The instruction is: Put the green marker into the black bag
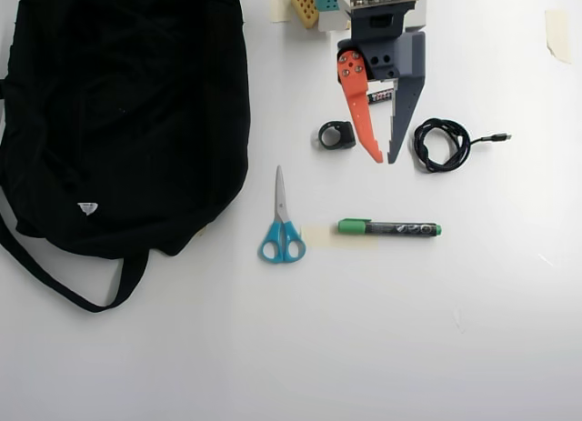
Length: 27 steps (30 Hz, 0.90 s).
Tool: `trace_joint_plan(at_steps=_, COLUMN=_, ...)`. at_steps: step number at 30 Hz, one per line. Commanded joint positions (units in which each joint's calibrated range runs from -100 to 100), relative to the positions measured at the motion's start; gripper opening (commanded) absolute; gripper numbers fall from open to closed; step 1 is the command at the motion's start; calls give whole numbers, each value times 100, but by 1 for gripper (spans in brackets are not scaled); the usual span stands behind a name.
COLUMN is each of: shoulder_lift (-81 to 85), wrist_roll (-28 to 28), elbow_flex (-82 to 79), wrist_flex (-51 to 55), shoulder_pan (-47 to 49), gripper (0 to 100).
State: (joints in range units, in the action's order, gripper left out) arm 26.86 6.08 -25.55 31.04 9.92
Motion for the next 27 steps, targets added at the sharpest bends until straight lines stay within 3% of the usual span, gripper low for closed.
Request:
trace_joint_plan(at_steps=1, shoulder_lift=-445, wrist_roll=-31, elbow_flex=614, wrist_flex=-744, shoulder_pan=-177, gripper=2)
trace_joint_plan(at_steps=18, shoulder_lift=-1864, wrist_roll=-31, elbow_flex=1513, wrist_flex=-2519, shoulder_pan=-349, gripper=2)
trace_joint_plan(at_steps=27, shoulder_lift=-2005, wrist_roll=-31, elbow_flex=1513, wrist_flex=-2863, shoulder_pan=-423, gripper=2)
